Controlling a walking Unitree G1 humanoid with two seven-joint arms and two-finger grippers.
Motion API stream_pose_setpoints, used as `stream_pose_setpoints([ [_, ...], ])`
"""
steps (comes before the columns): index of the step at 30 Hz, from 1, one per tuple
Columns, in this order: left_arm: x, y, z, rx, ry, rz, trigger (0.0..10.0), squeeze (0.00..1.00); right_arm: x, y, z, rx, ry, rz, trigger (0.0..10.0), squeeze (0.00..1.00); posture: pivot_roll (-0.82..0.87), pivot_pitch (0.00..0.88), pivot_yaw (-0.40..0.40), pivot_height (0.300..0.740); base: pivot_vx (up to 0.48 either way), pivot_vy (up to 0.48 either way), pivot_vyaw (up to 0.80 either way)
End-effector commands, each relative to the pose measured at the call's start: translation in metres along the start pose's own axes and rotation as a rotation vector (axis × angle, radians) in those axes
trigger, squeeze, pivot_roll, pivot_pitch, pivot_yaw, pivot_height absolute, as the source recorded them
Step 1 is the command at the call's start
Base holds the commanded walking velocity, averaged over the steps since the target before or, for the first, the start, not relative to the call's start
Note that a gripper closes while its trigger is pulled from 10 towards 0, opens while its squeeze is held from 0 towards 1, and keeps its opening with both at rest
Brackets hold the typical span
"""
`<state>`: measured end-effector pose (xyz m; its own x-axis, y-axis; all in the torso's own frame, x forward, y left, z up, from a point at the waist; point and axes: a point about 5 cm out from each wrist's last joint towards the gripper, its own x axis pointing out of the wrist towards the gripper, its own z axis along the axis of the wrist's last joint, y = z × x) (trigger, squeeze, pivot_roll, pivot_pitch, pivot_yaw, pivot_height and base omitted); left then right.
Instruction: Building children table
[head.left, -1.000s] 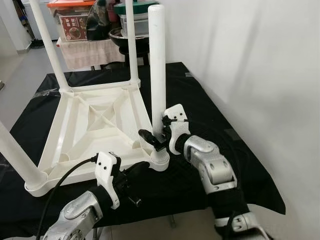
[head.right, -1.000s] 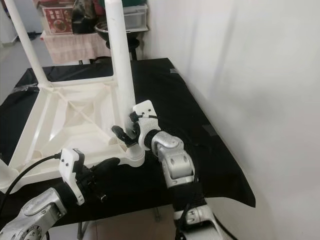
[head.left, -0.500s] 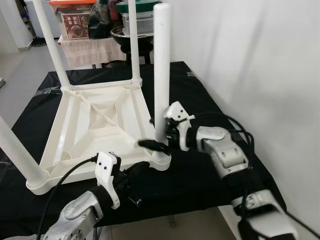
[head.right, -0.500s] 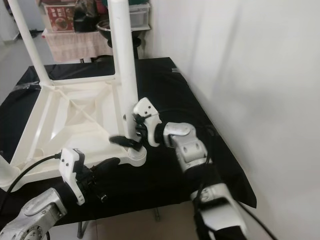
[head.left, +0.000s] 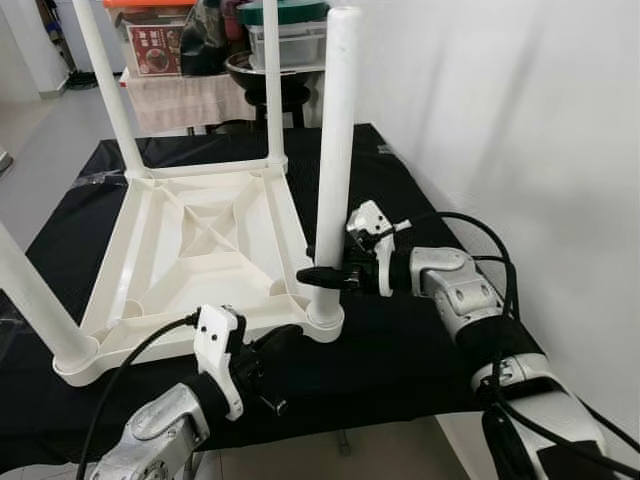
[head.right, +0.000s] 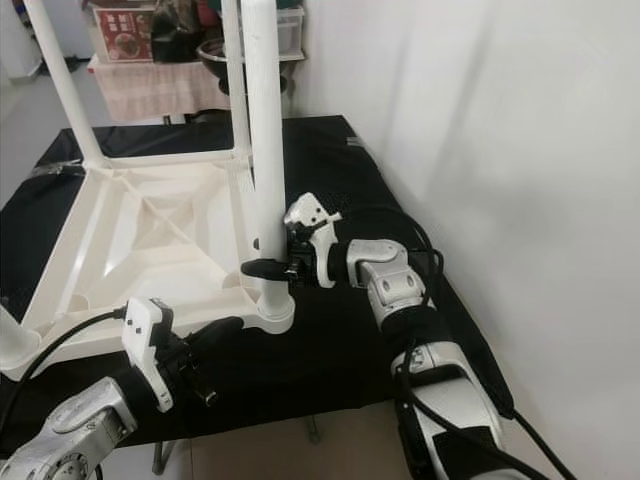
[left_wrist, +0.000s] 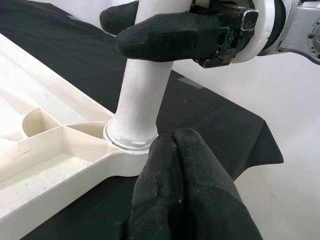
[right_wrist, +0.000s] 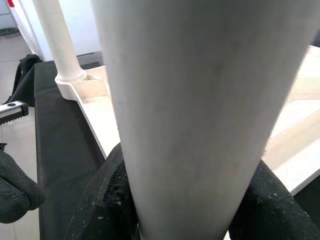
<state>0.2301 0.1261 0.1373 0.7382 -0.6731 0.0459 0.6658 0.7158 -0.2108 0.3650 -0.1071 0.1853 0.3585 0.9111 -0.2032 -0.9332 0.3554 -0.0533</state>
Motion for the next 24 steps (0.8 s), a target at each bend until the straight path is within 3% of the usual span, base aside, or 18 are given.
stream_pose_setpoints([
  [1, -0.001, -0.002, -0.002, -0.009, 0.005, -0.002, 10.0, 0.00, 0.000, 0.001, -0.010, 0.027, 0.028, -0.007, 0.0, 0.00, 0.04, 0.000, -0.050, 0.740, 0.000, 0.000, 0.00],
  [2, -0.001, -0.002, -0.002, -0.009, 0.004, 0.000, 10.0, 0.00, -0.001, 0.000, -0.025, 0.043, 0.102, -0.129, 0.0, 0.00, 0.05, 0.001, -0.064, 0.740, 0.000, 0.000, 0.00],
  [3, -0.001, -0.002, -0.002, -0.009, 0.004, 0.000, 10.0, 0.00, -0.001, 0.000, -0.025, 0.043, 0.102, -0.129, 0.0, 0.00, 0.05, 0.001, -0.064, 0.740, 0.000, 0.000, 0.00],
  [5, -0.004, -0.002, -0.001, -0.006, 0.002, 0.008, 10.0, 0.00, 0.005, 0.009, -0.052, 0.124, 0.213, -0.587, 0.0, 0.00, 0.04, 0.012, -0.070, 0.740, 0.000, 0.000, 0.00],
  [7, -0.006, -0.001, 0.000, -0.007, 0.002, 0.009, 10.0, 0.00, 0.007, 0.056, -0.059, 0.186, 0.269, -0.730, 0.0, 0.00, 0.04, 0.026, -0.060, 0.740, 0.000, 0.000, 0.00],
  [11, -0.007, 0.001, 0.000, -0.009, 0.002, 0.008, 10.0, 0.00, 0.008, 0.063, -0.052, 0.112, 0.276, -0.717, 0.0, 0.00, 0.01, 0.016, -0.042, 0.740, 0.000, 0.000, 0.00],
  [13, -0.005, 0.002, 0.001, -0.014, 0.003, 0.001, 10.0, 0.00, 0.006, 0.051, -0.056, 0.159, 0.279, -0.738, 0.0, 0.00, 0.01, 0.009, -0.029, 0.740, 0.000, 0.000, 0.00],
  [17, -0.004, 0.003, 0.001, -0.012, 0.006, -0.003, 10.0, 0.00, 0.011, 0.046, -0.056, 0.185, 0.254, -0.725, 0.0, 0.00, 0.01, 0.004, -0.033, 0.740, 0.000, 0.000, 0.00],
  [18, -0.003, 0.003, 0.001, -0.011, 0.003, 0.002, 10.0, 0.00, 0.014, 0.044, -0.054, 0.183, 0.237, -0.721, 10.0, 0.00, 0.01, 0.002, -0.034, 0.740, 0.000, 0.000, 0.00],
  [19, -0.003, 0.004, 0.001, -0.009, 0.001, 0.007, 10.0, 0.00, 0.017, 0.042, -0.052, 0.184, 0.215, -0.702, 10.0, 0.00, 0.01, 0.001, -0.035, 0.740, 0.000, 0.000, 0.00],
  [20, -0.003, 0.004, 0.001, -0.009, -0.002, 0.010, 10.0, 0.00, 0.019, 0.040, -0.048, 0.187, 0.185, -0.678, 10.0, 0.49, 0.02, 0.000, -0.037, 0.740, 0.000, 0.000, 0.00],
  [21, -0.003, 0.004, 0.001, -0.009, -0.002, 0.010, 10.0, 0.00, 0.019, 0.040, -0.048, 0.187, 0.185, -0.678, 10.0, 0.49, 0.02, 0.000, -0.037, 0.740, 0.000, 0.000, 0.00],
  [22, -0.002, 0.004, 0.000, -0.008, -0.003, 0.011, 10.0, 0.00, 0.020, 0.039, -0.043, 0.193, 0.148, -0.644, 10.0, 1.00, 0.02, 0.000, -0.037, 0.740, 0.000, 0.000, 0.00],
  [24, -0.001, 0.003, 0.000, -0.008, -0.002, 0.008, 10.0, 0.00, 0.025, 0.036, -0.029, 0.180, 0.053, -0.504, 10.0, 1.00, 0.02, 0.000, -0.036, 0.740, 0.000, 0.000, 0.00],
])
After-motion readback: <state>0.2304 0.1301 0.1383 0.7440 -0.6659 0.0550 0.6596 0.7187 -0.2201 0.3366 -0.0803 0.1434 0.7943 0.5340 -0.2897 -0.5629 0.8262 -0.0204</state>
